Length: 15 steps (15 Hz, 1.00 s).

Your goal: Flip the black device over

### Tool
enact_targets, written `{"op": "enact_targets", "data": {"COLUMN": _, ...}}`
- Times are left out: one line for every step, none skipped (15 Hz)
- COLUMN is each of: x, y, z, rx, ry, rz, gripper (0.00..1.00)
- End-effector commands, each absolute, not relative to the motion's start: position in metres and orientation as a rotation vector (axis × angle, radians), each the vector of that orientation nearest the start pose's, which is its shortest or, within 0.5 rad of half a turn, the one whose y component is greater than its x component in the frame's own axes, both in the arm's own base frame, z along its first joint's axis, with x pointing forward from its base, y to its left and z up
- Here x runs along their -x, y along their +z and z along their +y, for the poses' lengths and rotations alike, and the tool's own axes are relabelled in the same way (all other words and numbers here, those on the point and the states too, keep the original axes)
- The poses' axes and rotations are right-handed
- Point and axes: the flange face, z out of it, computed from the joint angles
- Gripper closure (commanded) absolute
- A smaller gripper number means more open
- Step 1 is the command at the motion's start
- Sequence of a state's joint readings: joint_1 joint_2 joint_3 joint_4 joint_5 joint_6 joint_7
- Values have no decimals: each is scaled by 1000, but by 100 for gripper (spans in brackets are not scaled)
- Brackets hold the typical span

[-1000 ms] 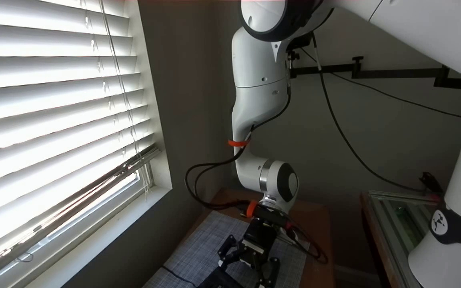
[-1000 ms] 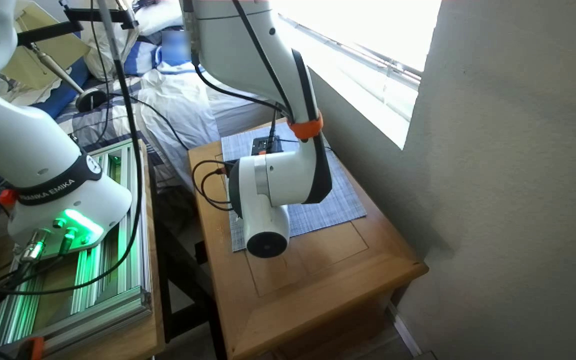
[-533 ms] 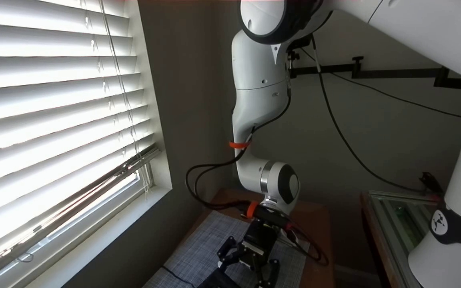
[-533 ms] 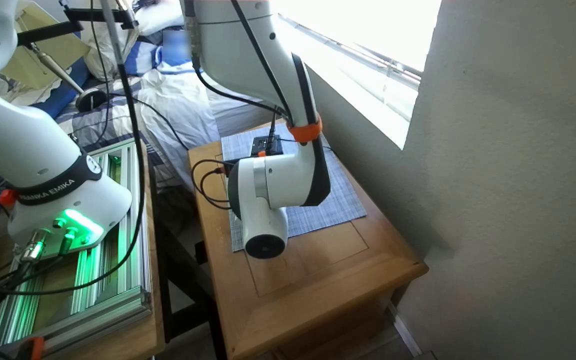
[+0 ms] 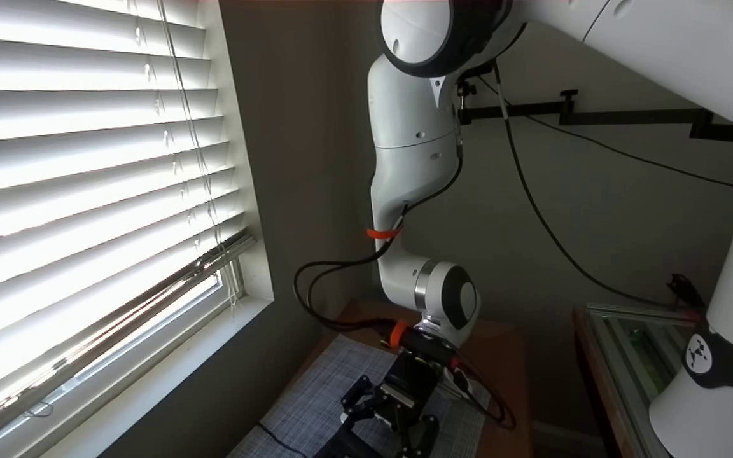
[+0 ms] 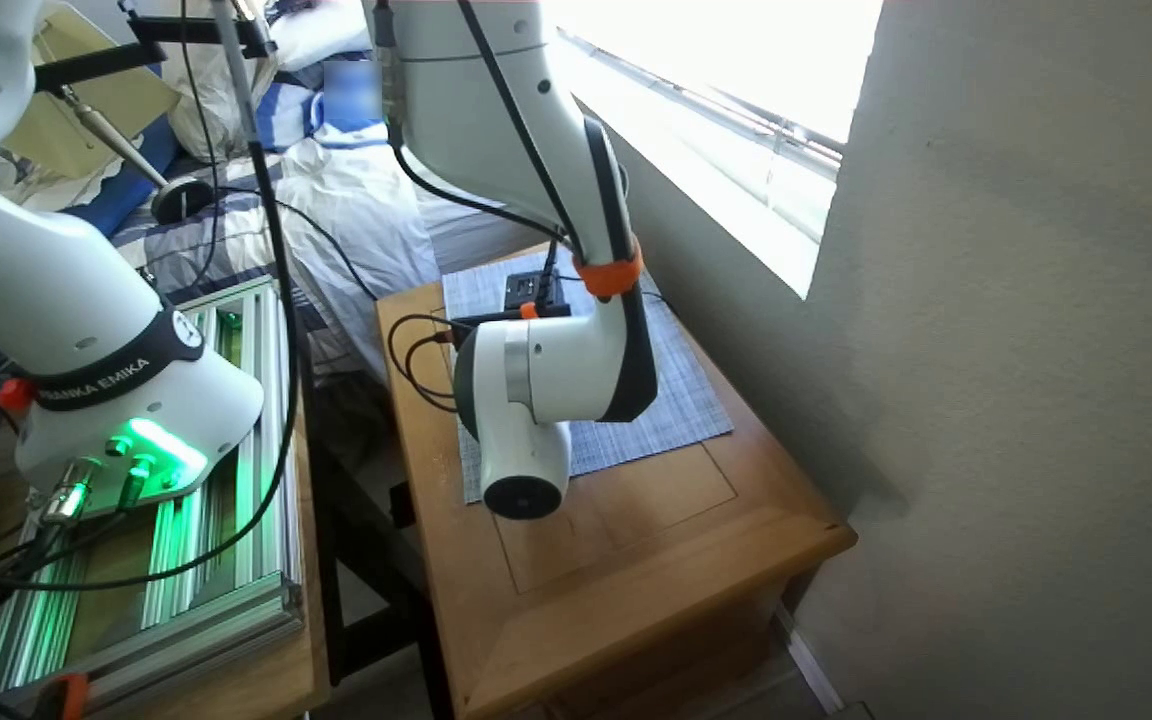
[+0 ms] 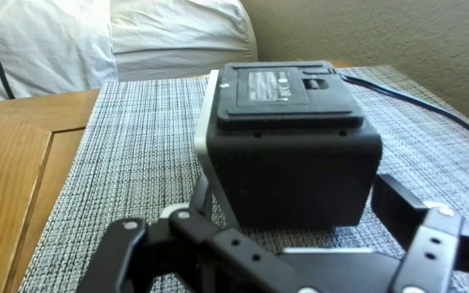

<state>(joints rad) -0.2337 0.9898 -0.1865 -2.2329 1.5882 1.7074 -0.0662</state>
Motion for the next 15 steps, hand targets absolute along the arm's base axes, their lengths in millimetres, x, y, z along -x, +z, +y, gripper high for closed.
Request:
{"op": "enact_targets", "data": {"x": -354, "y": -72, "z": -86, "rx": 1049, "ry": 823, "rz": 1597, "gripper": 0}}
{"op": "enact_targets", "data": {"x": -354, "y": -73, "z": -85, "rx": 1043, "ry": 821, "rz": 1599, "gripper": 0}}
{"op": "enact_targets", "data": {"x": -354, "y": -73, "z": -85, "rx": 1039, "ry": 823, "rz": 1597, "gripper": 0}}
{"op": "enact_targets", "data": {"x": -354, "y": -74, "z": -84, "rx": 1036, "ry": 828, "rz": 1595, "gripper": 0}}
{"op": "enact_targets", "data": {"x": -354, "y": -75, "z": -83, "rx": 1033, "ry": 834, "rz": 1596, "gripper": 0}}
{"op": "enact_targets", "data": {"x": -354, "y": -76, "z": -83, "rx": 1033, "ry": 841, "rz": 1596, "gripper": 0}}
{"op": "enact_targets", "data": {"x": -354, "y": -77, "z": -83, "rx": 1035, "ry": 847, "rz": 1601, "gripper": 0}}
{"op": "enact_targets", "data": {"x": -354, "y": -78, "z": -83, "rx": 1031, "ry": 853, "rz": 1604, "gripper": 0}}
{"op": "enact_targets", "data": {"x": -355, "y": -79, "z": -83, "rx": 1029, "ry": 857, "rz": 1609, "gripper": 0}}
{"op": "enact_targets", "data": {"x": -355, "y": -80, "z": -83, "rx": 1027, "ry": 862, "rz": 1614, "gripper": 0}}
{"op": "enact_targets", "data": {"x": -356, "y": -81, "z": -83, "rx": 1027, "ry": 867, "rz": 1617, "gripper": 0}}
{"op": "enact_targets", "data": {"x": -356, "y": -82, "z": -83, "rx": 1027, "ry": 871, "rz": 1619, "gripper": 0}}
{"op": "enact_targets", "data": {"x": -357, "y": -83, "z": -83, "rx": 1031, "ry": 877, "rz": 1620, "gripper": 0}}
{"op": "enact_targets", "data": {"x": -357, "y": -83, "z": -82, "rx": 1031, "ry": 885, "rz": 1622, "gripper": 0}}
{"op": "enact_targets", "data": {"x": -358, "y": -84, "z": -81, "rx": 1040, "ry": 890, "rz": 1619, "gripper": 0}}
